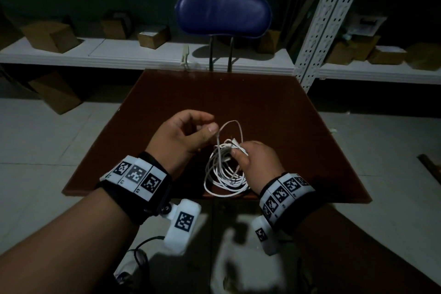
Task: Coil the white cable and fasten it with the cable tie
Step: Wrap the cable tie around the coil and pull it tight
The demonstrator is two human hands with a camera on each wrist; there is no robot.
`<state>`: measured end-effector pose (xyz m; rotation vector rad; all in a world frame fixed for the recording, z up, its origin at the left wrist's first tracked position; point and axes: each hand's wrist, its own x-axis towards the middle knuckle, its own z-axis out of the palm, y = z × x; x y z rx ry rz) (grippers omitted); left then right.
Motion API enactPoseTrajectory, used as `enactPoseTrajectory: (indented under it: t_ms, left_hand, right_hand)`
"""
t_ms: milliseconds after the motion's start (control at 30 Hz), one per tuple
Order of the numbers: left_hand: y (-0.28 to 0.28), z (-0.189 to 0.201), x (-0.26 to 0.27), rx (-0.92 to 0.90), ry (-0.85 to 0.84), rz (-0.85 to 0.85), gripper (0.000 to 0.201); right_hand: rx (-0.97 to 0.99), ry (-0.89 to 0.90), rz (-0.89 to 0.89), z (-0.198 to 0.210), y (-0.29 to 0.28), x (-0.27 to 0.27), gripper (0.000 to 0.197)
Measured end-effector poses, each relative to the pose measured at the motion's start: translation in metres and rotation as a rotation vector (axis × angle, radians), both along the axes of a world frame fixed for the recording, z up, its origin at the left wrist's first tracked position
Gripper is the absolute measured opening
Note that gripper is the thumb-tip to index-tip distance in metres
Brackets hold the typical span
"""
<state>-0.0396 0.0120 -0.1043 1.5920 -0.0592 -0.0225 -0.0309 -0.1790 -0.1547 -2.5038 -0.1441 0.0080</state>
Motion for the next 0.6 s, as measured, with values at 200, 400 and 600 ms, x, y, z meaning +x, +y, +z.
enactPoseTrajectory:
  t_ms: [200,400,600]
  left_hand:
    - [0.002,-0.008,0.006,-0.024,0.082,0.000,0.055]
    - [0.005,-0.015,0.011,0.038,0.183,0.035,0.023]
    - [0.004,-0.019,0.005,0.295,0.115,-0.199,0.039]
  right_hand:
    - [0.182,0.042,-0.040,0.005,0.000,-0.003,0.028]
    - [0.327,0.046,-0.075,0.008,0.002,-0.003,0.028]
    - [0.386,0.090,-0.074,0.007,0.004,-0.003,0.028]
